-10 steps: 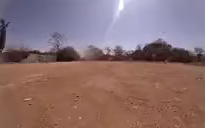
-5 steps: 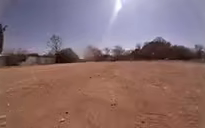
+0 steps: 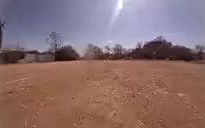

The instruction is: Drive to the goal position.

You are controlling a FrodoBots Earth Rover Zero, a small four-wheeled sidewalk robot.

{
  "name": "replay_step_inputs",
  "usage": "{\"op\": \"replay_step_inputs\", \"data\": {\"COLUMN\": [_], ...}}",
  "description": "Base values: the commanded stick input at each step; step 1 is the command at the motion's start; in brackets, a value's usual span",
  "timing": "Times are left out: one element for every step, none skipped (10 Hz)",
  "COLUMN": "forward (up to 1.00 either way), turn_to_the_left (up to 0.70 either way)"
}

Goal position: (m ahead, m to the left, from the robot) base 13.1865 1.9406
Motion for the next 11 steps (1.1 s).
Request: {"op": "replay_step_inputs", "data": {"forward": [1.0,1.0,1.0,1.0,1.0,1.0,1.0,1.0,1.0,1.0,1.0], "turn_to_the_left": [0.0,0.0,0.0,0.0,0.0,0.0,0.0,0.0,0.0,0.0,0.0]}}
